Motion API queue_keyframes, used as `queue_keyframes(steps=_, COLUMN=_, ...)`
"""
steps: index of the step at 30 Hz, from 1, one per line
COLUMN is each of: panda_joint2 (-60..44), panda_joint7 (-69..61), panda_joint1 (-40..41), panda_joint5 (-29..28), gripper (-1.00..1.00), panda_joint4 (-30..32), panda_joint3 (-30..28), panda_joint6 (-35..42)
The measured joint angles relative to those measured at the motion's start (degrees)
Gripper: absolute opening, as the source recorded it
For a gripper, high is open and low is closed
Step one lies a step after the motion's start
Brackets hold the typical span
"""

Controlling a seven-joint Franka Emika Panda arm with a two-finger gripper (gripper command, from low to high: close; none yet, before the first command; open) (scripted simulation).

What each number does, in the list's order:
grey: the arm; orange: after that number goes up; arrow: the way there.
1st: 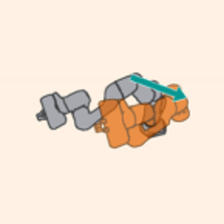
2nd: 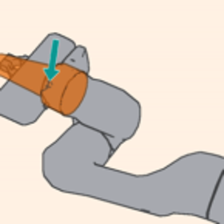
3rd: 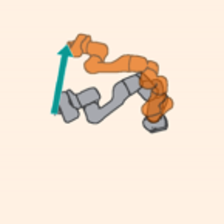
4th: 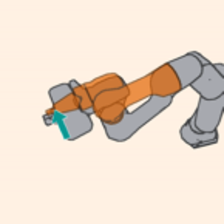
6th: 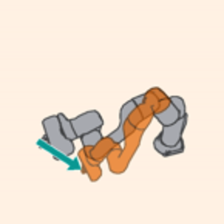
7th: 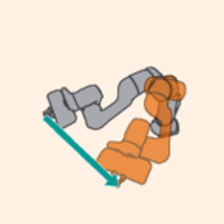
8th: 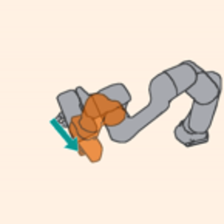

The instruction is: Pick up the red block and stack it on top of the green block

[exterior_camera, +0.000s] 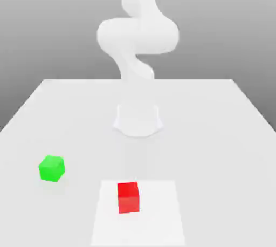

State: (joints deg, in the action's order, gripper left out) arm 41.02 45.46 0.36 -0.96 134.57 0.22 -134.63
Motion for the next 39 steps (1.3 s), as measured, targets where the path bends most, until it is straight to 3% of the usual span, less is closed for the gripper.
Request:
queue_keyframes(steps=12, panda_joint2=-25.79, panda_joint7=-3.54, panda_joint1=1.29, panda_joint5=-2.97, gripper=0.0, panda_joint4=14.4, panda_joint3=-1.16, panda_joint6=-15.02)
queue_keyframes(steps=19, panda_joint2=-40.25, panda_joint7=-9.03, panda_joint1=1.26, panda_joint5=0.2, gripper=0.0, panda_joint4=22.58, panda_joint3=-2.11, panda_joint6=-23.64)
queue_keyframes(steps=25, panda_joint2=-52.64, panda_joint7=-10.88, panda_joint1=1.81, panda_joint5=2.23, gripper=0.0, panda_joint4=22.14, panda_joint3=-1.23, panda_joint6=-33.75)
queue_keyframes(steps=26, panda_joint2=-54.62, panda_joint7=-10.97, panda_joint1=1.91, panda_joint5=2.32, gripper=-1.0, panda_joint4=21.87, panda_joint3=-1.11, panda_joint6=-35.43)
queue_keyframes(steps=33, panda_joint2=-55.07, panda_joint7=-10.83, panda_joint1=2.06, panda_joint5=2.16, gripper=-1.0, panda_joint4=21.81, panda_joint3=-0.98, panda_joint6=-35.79)
queue_keyframes(steps=39, panda_joint2=-44.16, panda_joint7=-10.15, panda_joint1=2.17, panda_joint5=1.21, gripper=-1.0, panda_joint4=23.39, panda_joint3=-1.13, panda_joint6=-26.47)
